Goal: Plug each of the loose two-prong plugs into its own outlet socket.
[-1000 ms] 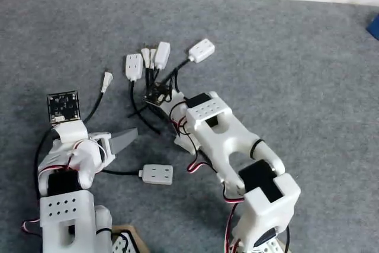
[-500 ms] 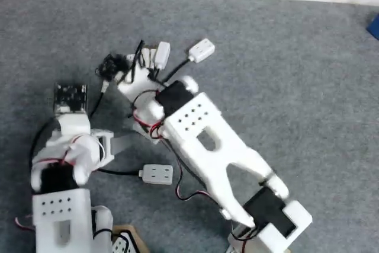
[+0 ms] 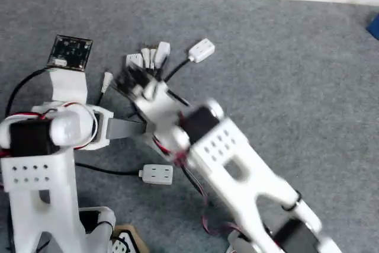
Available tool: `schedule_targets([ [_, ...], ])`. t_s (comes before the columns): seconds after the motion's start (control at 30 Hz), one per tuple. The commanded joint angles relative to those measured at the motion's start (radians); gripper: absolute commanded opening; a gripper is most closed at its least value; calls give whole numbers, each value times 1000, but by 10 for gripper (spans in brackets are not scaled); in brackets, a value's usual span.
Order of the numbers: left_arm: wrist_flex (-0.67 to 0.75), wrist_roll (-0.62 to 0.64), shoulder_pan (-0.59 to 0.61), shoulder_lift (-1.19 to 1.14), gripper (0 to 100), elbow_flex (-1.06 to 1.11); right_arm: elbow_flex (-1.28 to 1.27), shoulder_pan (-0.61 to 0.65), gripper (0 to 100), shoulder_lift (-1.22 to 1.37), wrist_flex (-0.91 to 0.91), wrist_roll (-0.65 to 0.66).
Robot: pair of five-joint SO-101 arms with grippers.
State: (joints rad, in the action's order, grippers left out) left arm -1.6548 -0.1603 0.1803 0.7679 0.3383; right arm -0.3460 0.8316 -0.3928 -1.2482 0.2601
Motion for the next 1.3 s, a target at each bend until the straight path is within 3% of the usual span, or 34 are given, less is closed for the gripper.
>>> schedule_targets([
  [0.0,-5,-11,-8,30,495,-4,-298,10,8,-240,203,-12],
  [0.23,270,40,-10,61,493,252,-344,12,8,-338,180,-12],
  [0.47,428,40,-13,59,493,387,-341,61,8,-337,177,-12],
  [0.9,442,40,-13,65,493,361,-314,54,8,-321,225,-11],
  [1.27,370,35,-13,65,493,274,-302,21,8,-81,302,-46],
])
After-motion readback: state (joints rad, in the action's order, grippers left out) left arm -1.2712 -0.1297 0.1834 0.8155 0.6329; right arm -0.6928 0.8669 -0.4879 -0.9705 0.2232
